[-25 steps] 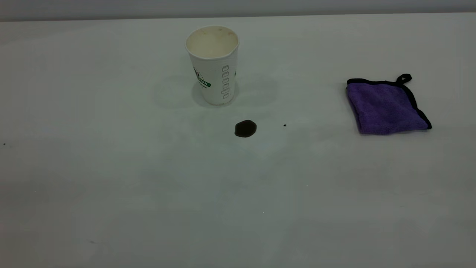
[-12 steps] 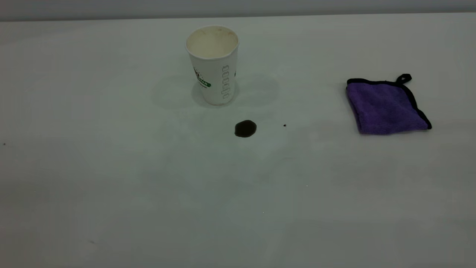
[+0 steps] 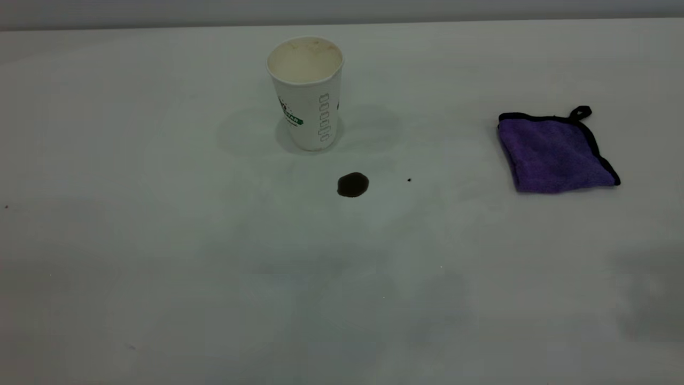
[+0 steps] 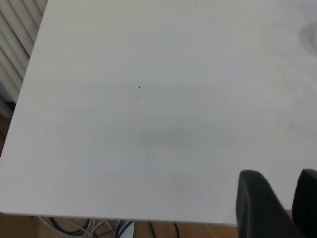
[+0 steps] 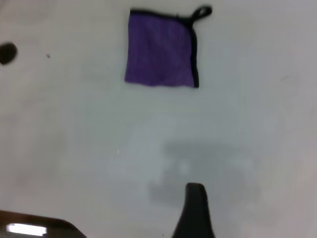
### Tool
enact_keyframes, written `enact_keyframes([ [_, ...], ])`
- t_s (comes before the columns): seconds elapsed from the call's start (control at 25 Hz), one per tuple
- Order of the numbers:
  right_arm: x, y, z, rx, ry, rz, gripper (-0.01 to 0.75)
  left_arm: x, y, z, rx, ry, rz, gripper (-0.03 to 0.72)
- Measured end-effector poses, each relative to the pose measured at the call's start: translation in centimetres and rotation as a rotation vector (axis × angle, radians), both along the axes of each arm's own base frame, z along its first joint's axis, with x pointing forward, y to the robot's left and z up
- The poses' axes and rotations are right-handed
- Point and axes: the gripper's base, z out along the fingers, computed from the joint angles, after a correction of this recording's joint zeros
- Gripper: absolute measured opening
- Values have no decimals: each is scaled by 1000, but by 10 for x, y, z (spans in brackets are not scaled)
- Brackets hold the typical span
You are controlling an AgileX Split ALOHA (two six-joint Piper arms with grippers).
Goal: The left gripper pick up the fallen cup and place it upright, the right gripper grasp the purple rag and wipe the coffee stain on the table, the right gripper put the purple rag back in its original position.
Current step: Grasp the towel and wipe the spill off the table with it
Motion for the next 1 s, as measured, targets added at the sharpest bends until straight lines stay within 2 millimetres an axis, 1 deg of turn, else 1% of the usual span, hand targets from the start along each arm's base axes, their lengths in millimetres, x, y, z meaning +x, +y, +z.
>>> enact_keyframes([
  [0.08, 33, 0, -19, -11, 76, 19, 676, 0, 0, 0, 0, 0, 0, 239],
  [0.2, 74, 0, -47, -24, 152, 47, 678, 0, 0, 0, 0, 0, 0, 239],
  [0.24, 86, 0, -57, -24, 174, 53, 679, 0, 0, 0, 0, 0, 0, 239],
  [0.4, 122, 6, -97, -8, 238, 69, 679, 0, 0, 0, 0, 0, 0, 239],
  [0.56, 150, 22, -138, -16, 252, 109, 679, 0, 0, 0, 0, 0, 0, 239],
  [0.6, 156, 25, -151, -16, 265, 113, 678, 0, 0, 0, 0, 0, 0, 239],
  [0.68, 167, 28, -175, -14, 296, 113, 672, 0, 0, 0, 0, 0, 0, 239],
  [0.76, 175, 28, -195, -16, 316, 111, 663, 0, 0, 0, 0, 0, 0, 239],
  [0.88, 184, 29, -217, -18, 332, 109, 650, 0, 0, 0, 0, 0, 0, 239],
  [1.0, 192, 29, -233, -19, 342, 108, 641, 0, 0, 0, 0, 1, 0, 239],
])
